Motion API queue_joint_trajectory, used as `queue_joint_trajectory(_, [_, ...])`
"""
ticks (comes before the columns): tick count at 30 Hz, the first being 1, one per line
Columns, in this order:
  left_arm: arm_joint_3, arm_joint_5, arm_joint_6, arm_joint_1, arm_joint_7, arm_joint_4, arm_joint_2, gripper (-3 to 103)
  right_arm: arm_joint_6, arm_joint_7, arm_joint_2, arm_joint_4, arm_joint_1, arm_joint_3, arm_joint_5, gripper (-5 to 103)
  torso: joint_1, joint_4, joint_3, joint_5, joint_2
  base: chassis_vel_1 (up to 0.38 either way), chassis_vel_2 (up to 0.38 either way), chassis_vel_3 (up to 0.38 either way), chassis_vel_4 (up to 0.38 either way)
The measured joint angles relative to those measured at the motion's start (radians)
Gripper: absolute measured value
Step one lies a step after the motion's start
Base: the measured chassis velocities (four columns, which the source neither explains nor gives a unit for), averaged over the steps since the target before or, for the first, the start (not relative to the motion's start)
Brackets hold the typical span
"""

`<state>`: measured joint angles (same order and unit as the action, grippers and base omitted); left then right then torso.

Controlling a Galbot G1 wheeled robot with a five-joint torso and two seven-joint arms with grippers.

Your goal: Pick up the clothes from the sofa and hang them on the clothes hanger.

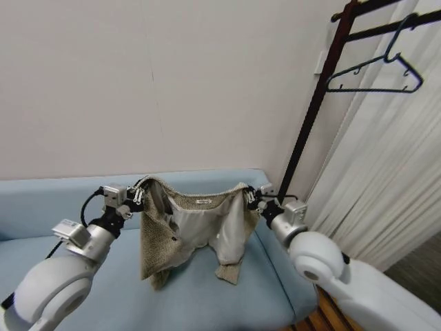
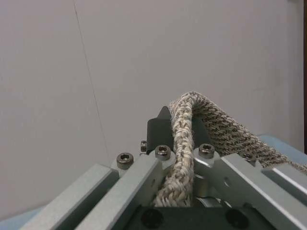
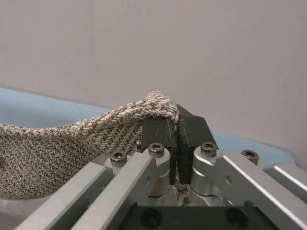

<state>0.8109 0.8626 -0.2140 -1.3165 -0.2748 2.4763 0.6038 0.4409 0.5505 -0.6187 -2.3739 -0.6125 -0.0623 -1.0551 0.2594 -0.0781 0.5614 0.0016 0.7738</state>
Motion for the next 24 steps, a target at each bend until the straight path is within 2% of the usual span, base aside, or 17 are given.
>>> queue_joint_trajectory(3, [0.086, 0.062, -0.017, -0.014, -0.01, 0.024, -0.022, 1, 0.013, -0.002, 0.024, -0.011, 0.051, -0.014, -0.044, 1, 0.0, 0.0002, 0.0, 0.0001, 0.0, 0.0, 0.0, 0.0, 0.0])
queue_joint_trajectory(5, [0.108, 0.08, -0.02, -0.02, -0.012, 0.026, -0.027, 1, 0.015, -0.003, 0.03, -0.014, 0.061, -0.017, -0.054, 1, 0.0, 0.0002, 0.0, 0.0002, 0.0, 0.0, 0.0, 0.0, 0.0])
queue_joint_trajectory(8, [0.257, 0.19, -0.046, -0.048, -0.02, 0.029, -0.05, 1, 0.029, -0.003, 0.072, -0.036, 0.147, -0.033, -0.14, 1, 0.0, 0.0002, 0.0, -0.0001, 0.0, 0.0, 0.0, 0.0, 0.0])
queue_joint_trajectory(10, [0.272, 0.201, -0.048, -0.05, -0.021, 0.029, -0.053, 1, 0.03, -0.003, 0.075, -0.038, 0.156, -0.034, -0.148, 1, 0.0, 0.0003, 0.0, -0.0001, 0.0, 0.0, 0.0, 0.0, 0.0])
queue_joint_trajectory(14, [0.475, 0.413, -0.059, -0.077, -0.021, 0.029, -0.079, 1, 0.034, -0.014, 0.136, -0.077, 0.299, -0.058, -0.343, 1, 0.0, 0.0003, 0.0, -0.0002, 0.0, 0.0, 0.0, 0.0, 0.0])
queue_joint_trajectory(15, [0.475, 0.413, -0.059, -0.077, -0.021, 0.029, -0.079, 1, 0.034, -0.014, 0.136, -0.077, 0.299, -0.058, -0.343, 1, 0.0, 0.0003, 0.0, -0.0002, 0.0, 0.0, 0.0, 0.0, 0.0])
queue_joint_trajectory(17, [0.539, 0.494, -0.06, -0.081, -0.015, 0.028, -0.086, 1, 0.028, -0.028, 0.158, -0.085, 0.34, -0.066, -0.422, 1, 0.0, 0.0002, 0.0, -0.0003, 0.0, 0.0, 0.0, 0.0, 0.0])
queue_joint_trajectory(19, [0.638, 0.619, -0.047, -0.09, 0.045, 0.027, -0.091, 1, -0.003, -0.063, 0.195, -0.091, 0.4, -0.08, -0.549, 1, 0.0, 0.0002, 0.0, -0.0001, 0.0, 0.0, 0.0, 0.0, 0.0])
queue_joint_trajectory(21, [0.651, 0.637, -0.044, -0.092, 0.06, 0.027, -0.091, 1, -0.008, -0.067, 0.201, -0.092, 0.41, -0.081, -0.574, 1, 0.0, 0.0002, 0.0, 0.0, 0.0, 0.0, 0.0, 0.0, 0.0])
queue_joint_trajectory(22, [0.679, 0.682, -0.034, -0.093, 0.1, 0.027, -0.092, 1, -0.019, -0.077, 0.215, -0.093, 0.439, -0.084, -0.644, 1, 0.0, 0.0002, 0.0, -0.0002, 0.0, 0.0, 0.0, 0.0, 0.0])
queue_joint_trajectory(23, [0.716, 0.769, -0.024, -0.089, 0.159, 0.028, -0.099, 1, -0.033, -0.09, 0.233, -0.097, 0.479, -0.085, -0.732, 1, 0.0, 0.0003, 0.0, -0.0002, 0.0, 0.0, 0.0, 0.0, 0.0])
queue_joint_trajectory(24, [0.738, 0.825, -0.024, -0.082, 0.181, 0.028, -0.105, 1, -0.039, -0.1, 0.245, -0.098, 0.507, -0.086, -0.789, 1, 0.0, 0.0002, 0.0, -0.0002, 0.0, 0.0, 0.0, 0.0, 0.0])
